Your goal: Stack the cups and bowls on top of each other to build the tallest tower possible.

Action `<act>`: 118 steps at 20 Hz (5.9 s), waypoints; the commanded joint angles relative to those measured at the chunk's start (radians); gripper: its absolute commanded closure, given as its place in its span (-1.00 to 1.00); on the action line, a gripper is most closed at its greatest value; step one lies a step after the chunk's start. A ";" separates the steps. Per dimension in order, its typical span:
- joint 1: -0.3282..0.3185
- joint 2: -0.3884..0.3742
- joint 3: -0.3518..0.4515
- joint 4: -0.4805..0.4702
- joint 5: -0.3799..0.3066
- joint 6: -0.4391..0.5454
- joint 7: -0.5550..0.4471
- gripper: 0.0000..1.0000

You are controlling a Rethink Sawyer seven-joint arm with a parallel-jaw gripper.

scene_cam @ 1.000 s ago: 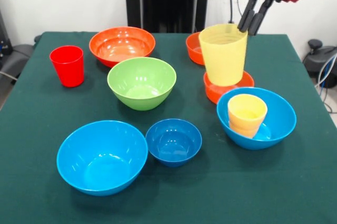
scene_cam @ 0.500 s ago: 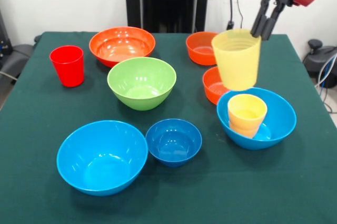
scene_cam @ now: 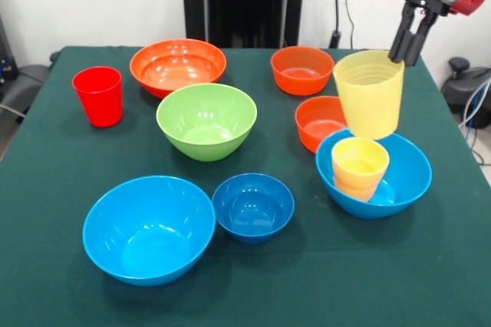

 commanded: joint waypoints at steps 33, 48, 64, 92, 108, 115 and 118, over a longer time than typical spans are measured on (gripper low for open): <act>-0.015 0.031 0.103 0.074 -0.018 0.132 -0.087 -1.00; -0.023 0.035 0.112 0.064 -0.007 0.127 -0.083 -1.00; -0.272 -0.129 0.310 0.331 0.007 0.055 -0.278 -1.00; -1.080 -0.147 0.896 0.588 -0.138 0.055 -0.724 -1.00; -1.315 -0.026 1.028 0.478 -0.234 0.181 -0.963 -1.00; -1.312 0.049 1.031 0.429 -0.277 0.157 -0.972 -1.00; -1.316 0.081 1.034 0.420 -0.297 0.144 -0.967 -1.00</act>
